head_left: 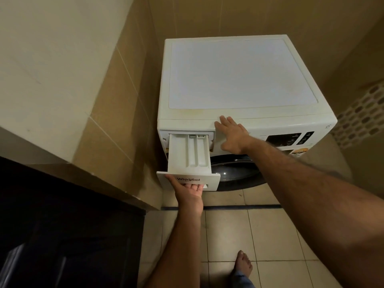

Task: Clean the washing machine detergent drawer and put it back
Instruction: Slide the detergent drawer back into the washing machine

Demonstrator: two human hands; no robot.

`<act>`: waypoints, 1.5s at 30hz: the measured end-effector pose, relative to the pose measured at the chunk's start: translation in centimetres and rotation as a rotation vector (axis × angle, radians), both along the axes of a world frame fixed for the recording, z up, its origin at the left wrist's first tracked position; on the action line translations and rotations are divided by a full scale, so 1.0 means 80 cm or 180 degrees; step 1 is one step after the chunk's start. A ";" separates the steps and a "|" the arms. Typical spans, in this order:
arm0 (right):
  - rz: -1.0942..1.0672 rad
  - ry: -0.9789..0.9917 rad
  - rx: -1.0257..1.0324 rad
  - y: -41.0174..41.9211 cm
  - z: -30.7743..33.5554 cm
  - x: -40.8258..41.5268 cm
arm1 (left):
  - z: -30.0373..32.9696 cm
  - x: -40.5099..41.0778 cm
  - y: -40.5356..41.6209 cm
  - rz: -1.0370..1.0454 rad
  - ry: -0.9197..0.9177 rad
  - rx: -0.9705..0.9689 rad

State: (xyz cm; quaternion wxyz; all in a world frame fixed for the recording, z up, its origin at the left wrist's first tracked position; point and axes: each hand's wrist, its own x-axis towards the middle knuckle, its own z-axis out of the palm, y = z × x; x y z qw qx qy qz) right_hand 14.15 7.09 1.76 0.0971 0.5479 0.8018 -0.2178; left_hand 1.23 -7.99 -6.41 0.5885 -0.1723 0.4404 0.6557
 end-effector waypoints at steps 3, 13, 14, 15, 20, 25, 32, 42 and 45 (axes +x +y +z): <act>-0.0022 -0.0001 0.0009 -0.007 -0.002 0.001 | 0.004 -0.001 -0.004 -0.0011 -0.0079 -0.0064; -0.0026 0.0074 0.0021 -0.019 0.002 0.000 | 0.002 -0.011 -0.024 -0.0100 -0.0018 -0.0249; -0.0030 0.0097 0.0008 -0.020 0.003 0.000 | 0.004 -0.010 -0.026 -0.0103 0.0026 -0.0287; -0.0033 0.0113 -0.0010 -0.021 0.004 0.000 | 0.005 -0.009 -0.027 -0.0111 0.0080 -0.0334; -0.0089 0.0161 -0.0054 -0.022 0.000 0.003 | 0.008 -0.001 -0.032 -0.0112 0.0328 -0.0611; -0.0210 0.0117 0.0255 -0.026 -0.011 0.004 | 0.007 0.001 -0.028 0.0001 0.0155 -0.0517; -0.0171 0.0188 0.0735 -0.027 -0.014 0.006 | 0.004 -0.001 0.008 -0.0082 0.0165 -0.0398; -0.0299 0.0419 0.0743 -0.022 -0.028 0.009 | 0.013 -0.025 0.138 -0.0662 0.0627 -0.0516; -0.0332 0.0341 0.0712 -0.021 -0.029 0.005 | 0.012 -0.023 0.149 -0.0874 0.0587 -0.0682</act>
